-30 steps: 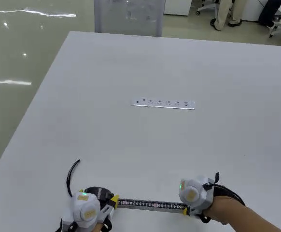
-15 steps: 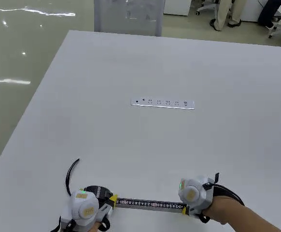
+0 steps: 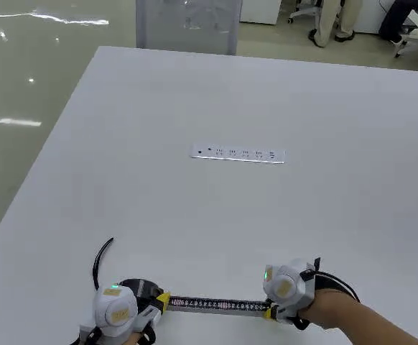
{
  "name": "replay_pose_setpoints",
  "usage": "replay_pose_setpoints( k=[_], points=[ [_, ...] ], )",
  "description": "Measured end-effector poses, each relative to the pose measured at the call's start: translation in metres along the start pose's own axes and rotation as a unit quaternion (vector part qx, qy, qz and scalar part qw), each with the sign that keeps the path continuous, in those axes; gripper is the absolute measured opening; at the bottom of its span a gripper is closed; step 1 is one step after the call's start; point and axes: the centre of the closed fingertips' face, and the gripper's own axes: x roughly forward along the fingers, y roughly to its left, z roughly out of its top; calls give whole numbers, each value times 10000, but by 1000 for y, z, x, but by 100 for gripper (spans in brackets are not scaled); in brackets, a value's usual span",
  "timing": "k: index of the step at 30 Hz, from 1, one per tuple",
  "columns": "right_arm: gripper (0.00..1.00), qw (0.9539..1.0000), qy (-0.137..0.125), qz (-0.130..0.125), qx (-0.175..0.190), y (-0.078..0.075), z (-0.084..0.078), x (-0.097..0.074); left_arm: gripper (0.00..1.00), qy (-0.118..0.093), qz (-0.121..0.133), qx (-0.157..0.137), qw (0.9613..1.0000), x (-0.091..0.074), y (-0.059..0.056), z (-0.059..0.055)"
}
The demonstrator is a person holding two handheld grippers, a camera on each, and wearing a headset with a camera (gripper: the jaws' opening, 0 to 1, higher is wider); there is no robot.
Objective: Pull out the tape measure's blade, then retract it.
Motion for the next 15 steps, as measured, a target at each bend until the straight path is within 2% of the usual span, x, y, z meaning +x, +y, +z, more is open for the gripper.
replay_pose_setpoints(
  k=[15],
  points=[
    [14,10000,-87,23,6,2,7,2,66,-13,-86,9,10000,-1,-1,0]
  ],
)
